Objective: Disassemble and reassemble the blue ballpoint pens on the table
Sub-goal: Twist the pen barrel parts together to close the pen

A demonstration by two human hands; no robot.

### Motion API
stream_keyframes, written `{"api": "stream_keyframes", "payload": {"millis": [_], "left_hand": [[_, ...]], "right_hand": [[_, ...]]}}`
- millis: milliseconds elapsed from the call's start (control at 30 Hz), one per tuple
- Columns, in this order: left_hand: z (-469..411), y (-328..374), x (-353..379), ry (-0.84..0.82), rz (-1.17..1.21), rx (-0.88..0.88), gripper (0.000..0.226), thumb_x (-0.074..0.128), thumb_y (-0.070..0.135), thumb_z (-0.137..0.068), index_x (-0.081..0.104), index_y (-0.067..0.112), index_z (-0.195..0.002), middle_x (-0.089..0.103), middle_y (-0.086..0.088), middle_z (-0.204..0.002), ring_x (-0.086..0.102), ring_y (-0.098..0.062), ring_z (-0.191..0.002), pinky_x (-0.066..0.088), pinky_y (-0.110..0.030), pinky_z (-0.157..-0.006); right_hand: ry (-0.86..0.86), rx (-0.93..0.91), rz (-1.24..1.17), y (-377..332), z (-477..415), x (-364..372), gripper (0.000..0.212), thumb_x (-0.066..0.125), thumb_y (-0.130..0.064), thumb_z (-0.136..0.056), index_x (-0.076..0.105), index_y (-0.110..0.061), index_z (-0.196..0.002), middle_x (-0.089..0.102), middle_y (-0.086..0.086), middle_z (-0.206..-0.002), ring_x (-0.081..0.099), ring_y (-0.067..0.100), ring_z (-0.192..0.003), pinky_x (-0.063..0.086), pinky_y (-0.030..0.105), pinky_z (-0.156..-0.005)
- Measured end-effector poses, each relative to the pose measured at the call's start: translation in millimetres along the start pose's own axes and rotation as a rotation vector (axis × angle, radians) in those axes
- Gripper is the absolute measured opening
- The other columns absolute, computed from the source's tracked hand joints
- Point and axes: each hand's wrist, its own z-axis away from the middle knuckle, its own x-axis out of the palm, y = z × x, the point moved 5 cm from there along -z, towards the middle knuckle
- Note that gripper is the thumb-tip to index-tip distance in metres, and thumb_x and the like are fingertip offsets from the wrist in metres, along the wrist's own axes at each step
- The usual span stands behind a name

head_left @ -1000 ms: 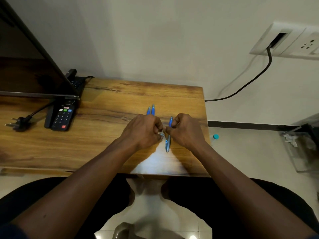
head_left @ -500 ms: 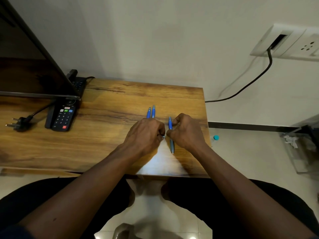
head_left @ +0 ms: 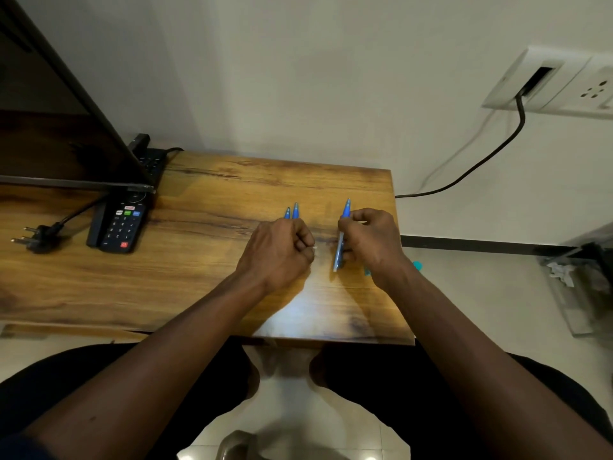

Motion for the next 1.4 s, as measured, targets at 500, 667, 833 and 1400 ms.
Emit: {"api": "stream_keyframes", "payload": {"millis": [500, 667, 833, 1400], "left_hand": [[-2.2, -1.6, 3.3, -0.087, 0.998, -0.486, 0.023, 0.045, 0.007, -0.099, 0.066, 0.009, -0.090, 0.070, -0.008, -0.080, 0.052, -0.010, -0.051, 0.038, -0.022, -0.046], [-7.9, -8.0, 5.7, -0.114, 0.939, -0.483, 0.022, 0.060, 0.028, -0.101, 0.068, 0.013, -0.088, 0.060, 0.001, -0.072, 0.043, -0.007, -0.050, 0.032, -0.020, -0.044], [-9.3, -3.7, 1.6, -0.018, 0.104, -0.120, 0.009, 0.082, 0.029, -0.087, 0.075, 0.024, -0.086, 0.073, 0.006, -0.072, 0.068, -0.004, -0.066, 0.053, -0.024, -0.066], [-8.9, 1.2, 18.0, -0.013, -0.224, 0.048, 0.006, 0.072, 0.020, -0.096, 0.077, 0.023, -0.099, 0.071, 0.010, -0.089, 0.058, 0.000, -0.077, 0.032, -0.008, -0.062]], "right_hand": [[-0.063, 0.120, -0.341, -0.8, -0.1, -2.6, 0.014, 0.061, -0.009, -0.095, 0.067, -0.002, -0.106, 0.063, 0.011, -0.080, 0.064, 0.026, -0.073, 0.061, 0.039, -0.073], [-0.075, 0.123, -0.374, -1.2, 0.6, -5.3, 0.017, 0.060, -0.007, -0.096, 0.067, 0.001, -0.109, 0.062, 0.011, -0.080, 0.064, 0.025, -0.074, 0.060, 0.037, -0.071], [-0.093, 0.113, -0.386, -0.8, 1.2, -5.7, 0.015, 0.060, -0.009, -0.097, 0.067, -0.002, -0.107, 0.064, 0.009, -0.079, 0.067, 0.024, -0.074, 0.061, 0.032, -0.066], [-0.098, 0.163, -0.484, 1.1, -1.2, -11.6, 0.007, 0.061, -0.006, -0.098, 0.065, -0.007, -0.092, 0.070, 0.016, -0.087, 0.073, 0.026, -0.079, 0.063, 0.032, -0.069]]}}
